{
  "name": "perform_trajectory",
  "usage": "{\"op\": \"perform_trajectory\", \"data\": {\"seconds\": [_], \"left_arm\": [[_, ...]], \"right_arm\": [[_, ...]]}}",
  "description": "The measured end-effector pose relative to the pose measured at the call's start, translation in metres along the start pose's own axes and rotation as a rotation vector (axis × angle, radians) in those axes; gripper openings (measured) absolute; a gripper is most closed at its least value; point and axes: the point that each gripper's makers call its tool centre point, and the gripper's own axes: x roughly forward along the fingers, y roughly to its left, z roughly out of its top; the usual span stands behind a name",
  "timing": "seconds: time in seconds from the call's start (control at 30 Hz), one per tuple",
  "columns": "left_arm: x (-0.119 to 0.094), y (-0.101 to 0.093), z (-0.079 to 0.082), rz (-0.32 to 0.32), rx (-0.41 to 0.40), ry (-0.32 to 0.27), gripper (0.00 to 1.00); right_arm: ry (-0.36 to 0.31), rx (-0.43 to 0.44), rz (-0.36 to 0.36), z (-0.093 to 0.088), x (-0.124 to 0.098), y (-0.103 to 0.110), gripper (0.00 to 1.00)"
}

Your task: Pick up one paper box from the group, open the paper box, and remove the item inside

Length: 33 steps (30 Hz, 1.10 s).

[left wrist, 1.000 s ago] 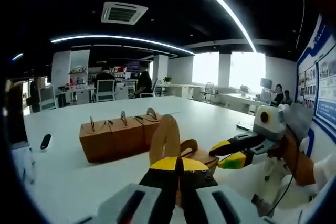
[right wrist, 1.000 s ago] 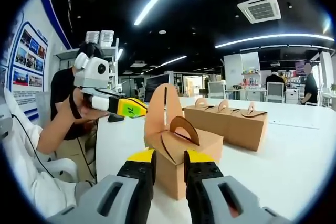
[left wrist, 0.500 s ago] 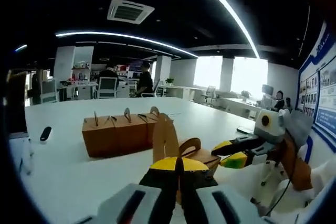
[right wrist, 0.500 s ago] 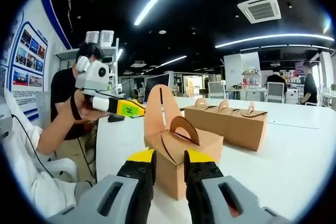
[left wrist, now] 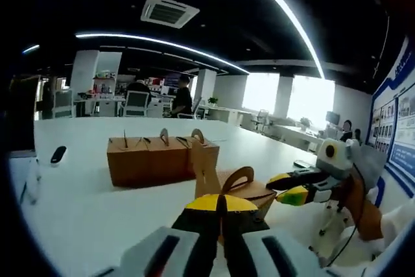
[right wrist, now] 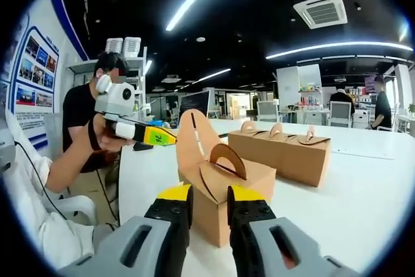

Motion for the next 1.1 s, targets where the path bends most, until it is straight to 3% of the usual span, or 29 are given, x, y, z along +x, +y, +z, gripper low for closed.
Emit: {"op": "perform_trajectory", "data": {"seconds": [0.57,1.1], "left_arm": [[-0.006,0.015,-0.020,0.015,-0.061,-0.026,0.03],[-0.005,0.022,-0.037,-0.027,-0.220,-0.063,0.03]], "right_arm": [[0.002,-0.004,0.000,0.000,0.000,0.000,0.23],[0.004,-0.004,-0.004,0.000,0.000,0.000,0.23]]}}
